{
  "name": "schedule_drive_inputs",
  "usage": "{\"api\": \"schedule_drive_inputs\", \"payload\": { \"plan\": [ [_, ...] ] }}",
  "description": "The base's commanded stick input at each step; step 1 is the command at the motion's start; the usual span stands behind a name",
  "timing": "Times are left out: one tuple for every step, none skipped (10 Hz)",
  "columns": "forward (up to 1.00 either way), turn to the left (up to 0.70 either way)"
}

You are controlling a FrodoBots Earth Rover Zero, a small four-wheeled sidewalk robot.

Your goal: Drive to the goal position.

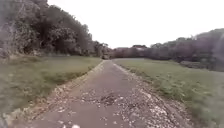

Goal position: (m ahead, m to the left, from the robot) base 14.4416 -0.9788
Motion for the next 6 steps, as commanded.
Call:
{"api": "schedule_drive_inputs", "payload": {
  "plan": [
    [0.7,0.0],
    [0.7,0.0],
    [0.7,0.0],
    [0.7,0.0],
    [0.7,0.0],
    [0.7,0.0]
  ]
}}
